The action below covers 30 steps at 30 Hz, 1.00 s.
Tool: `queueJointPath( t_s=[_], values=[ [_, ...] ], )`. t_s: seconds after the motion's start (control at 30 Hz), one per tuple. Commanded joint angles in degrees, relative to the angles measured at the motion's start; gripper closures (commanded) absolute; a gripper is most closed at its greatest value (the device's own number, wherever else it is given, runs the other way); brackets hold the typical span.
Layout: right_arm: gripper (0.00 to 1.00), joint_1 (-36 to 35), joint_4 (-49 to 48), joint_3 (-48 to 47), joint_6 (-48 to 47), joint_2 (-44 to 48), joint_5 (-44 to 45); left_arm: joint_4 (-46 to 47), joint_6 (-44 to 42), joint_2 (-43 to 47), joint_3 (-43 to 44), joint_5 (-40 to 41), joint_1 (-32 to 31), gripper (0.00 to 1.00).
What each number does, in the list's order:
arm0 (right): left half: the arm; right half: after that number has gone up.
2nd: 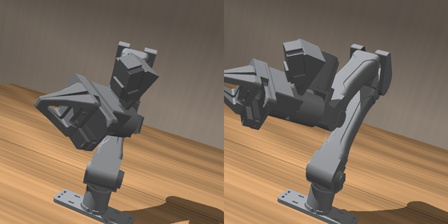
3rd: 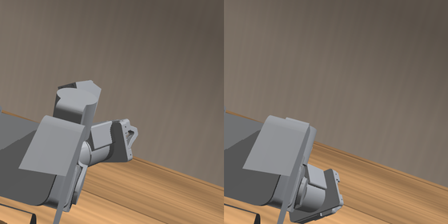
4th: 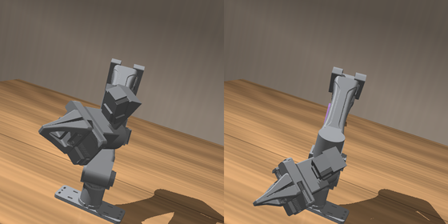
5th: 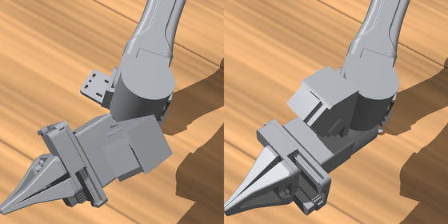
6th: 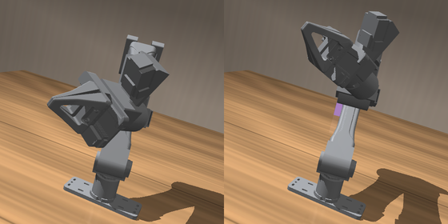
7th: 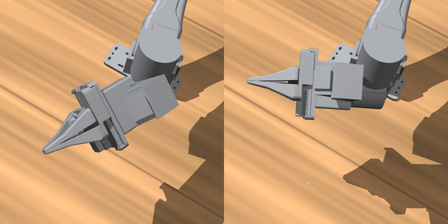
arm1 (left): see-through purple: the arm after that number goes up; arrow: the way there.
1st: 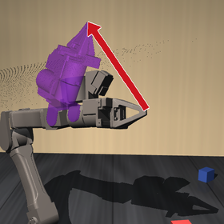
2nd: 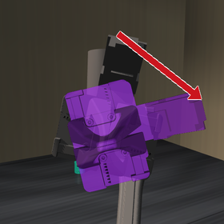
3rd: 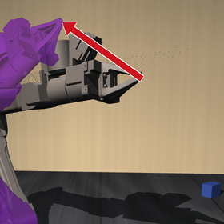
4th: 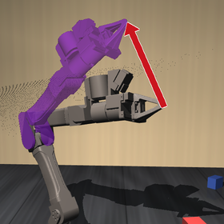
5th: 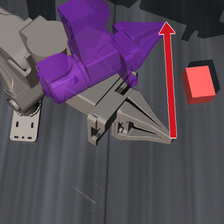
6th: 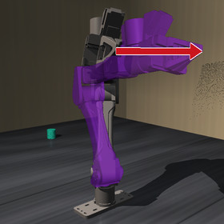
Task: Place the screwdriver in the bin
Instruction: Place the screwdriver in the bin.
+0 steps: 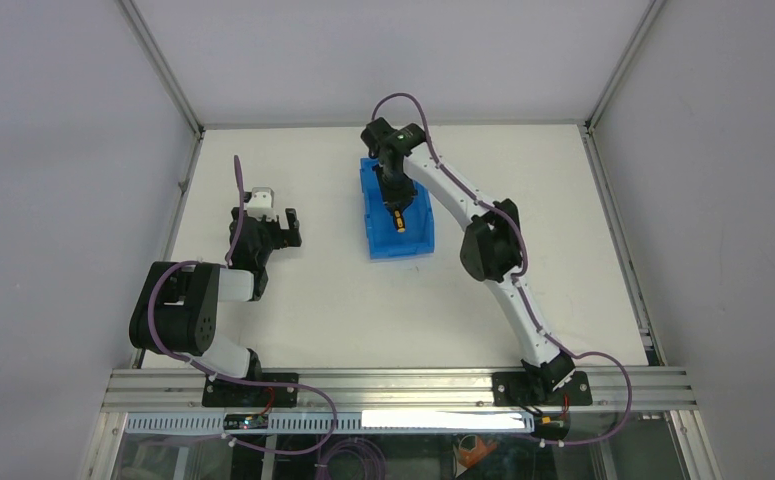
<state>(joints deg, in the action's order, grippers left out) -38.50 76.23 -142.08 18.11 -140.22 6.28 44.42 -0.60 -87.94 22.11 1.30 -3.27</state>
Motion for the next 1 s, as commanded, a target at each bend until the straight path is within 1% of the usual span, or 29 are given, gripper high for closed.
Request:
queueJointPath(
  t_s=[0.0,0.67,0.97],
  values=[
    [1.00,-0.26,-2.83,0.62,0.20,-0.66,1.64,1.45,0.46,1.66,-0.14,-1.21,0.57,0.01],
    [1.00,-0.26,-8.31,4.17,1.03,-5.90,4.12,1.45,0.46,1.63,-0.14,-1.21,0.59,0.01],
    [0.82,-0.26,-8.59,4.18,1.64,-6.32,4.85,1.45,0.47,1.63,-0.14,-1.21,0.54,0.01]
  ],
)
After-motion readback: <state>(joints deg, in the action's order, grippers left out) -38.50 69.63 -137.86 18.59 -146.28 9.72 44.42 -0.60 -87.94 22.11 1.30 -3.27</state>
